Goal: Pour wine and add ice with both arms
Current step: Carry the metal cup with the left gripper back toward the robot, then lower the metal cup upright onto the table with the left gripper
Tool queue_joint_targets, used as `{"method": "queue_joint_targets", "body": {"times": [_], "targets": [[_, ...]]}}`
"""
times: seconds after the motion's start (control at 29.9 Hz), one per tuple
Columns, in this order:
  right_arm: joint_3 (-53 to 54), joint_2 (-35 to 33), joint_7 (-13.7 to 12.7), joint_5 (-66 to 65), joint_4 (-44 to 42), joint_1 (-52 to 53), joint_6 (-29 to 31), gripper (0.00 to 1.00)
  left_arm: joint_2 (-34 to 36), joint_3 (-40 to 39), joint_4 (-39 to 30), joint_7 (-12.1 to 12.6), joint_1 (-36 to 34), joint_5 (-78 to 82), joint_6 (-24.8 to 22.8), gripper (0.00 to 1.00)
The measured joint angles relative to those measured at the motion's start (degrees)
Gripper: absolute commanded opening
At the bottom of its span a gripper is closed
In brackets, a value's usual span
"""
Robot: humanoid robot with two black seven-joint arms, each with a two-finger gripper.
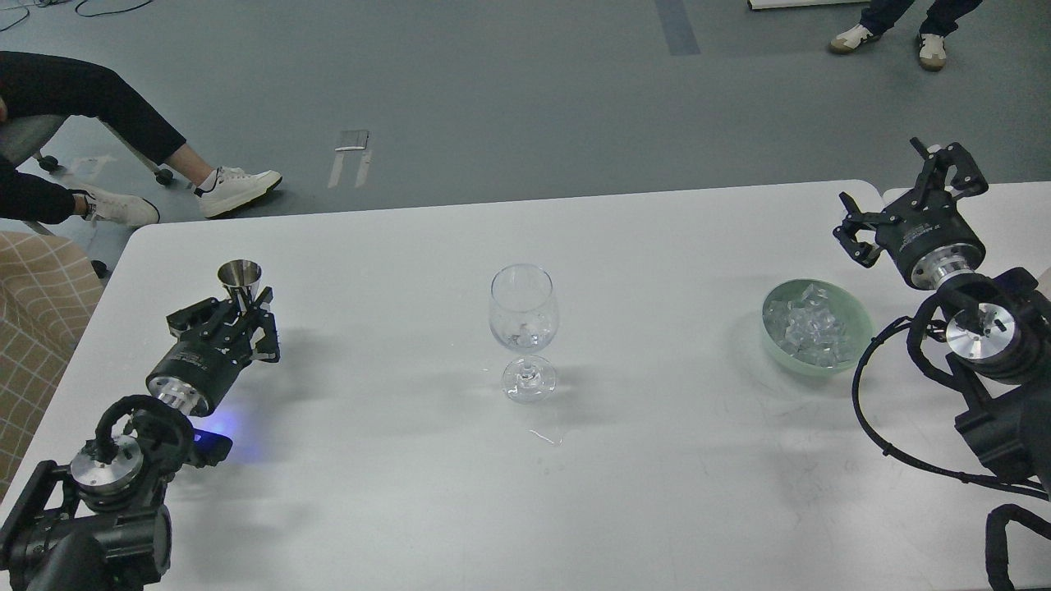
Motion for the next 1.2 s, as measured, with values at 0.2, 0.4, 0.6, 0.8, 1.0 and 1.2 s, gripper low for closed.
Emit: {"method": "queue_joint_targets", "body": {"times": [0.2, 0.4, 0.6, 0.8, 1.0, 1.2], "targets": [[-0.8, 0.0, 0.0, 0.0, 0.0, 0.4, -0.1, 1.0, 0.1, -0.1, 1.2, -0.5, -0.7, -0.1, 0.0, 0.0], [-1.0, 0.0, 0.0, 0.0, 0.0, 0.5, -0.2, 1.0, 0.1, -0.1, 2.4, -0.5, -0.7, -0.1, 0.1, 0.02], [-1.0, 0.0, 0.0, 0.0, 0.0, 0.5, -0.2, 1.0, 0.1, 0.0, 2.6, -0.6, -0.7, -0.1, 0.1, 0.09], [-1.1, 0.0, 0.0, 0.0, 0.0, 0.6, -0.2, 1.0, 0.1, 0.2, 3.7, -1.4, -0.7, 0.1, 0.1, 0.14], [-1.1, 0.0, 0.0, 0.0, 0.0, 0.6, -0.2, 1.0, 0.0, 0.2, 3.9, -1.6, -0.7, 0.1, 0.1, 0.16], [-1.1, 0.0, 0.0, 0.0, 0.0, 0.6, -0.2, 1.0, 0.0, 0.2, 3.9, -1.6, -0.7, 0.3, 0.1, 0.24]]}}
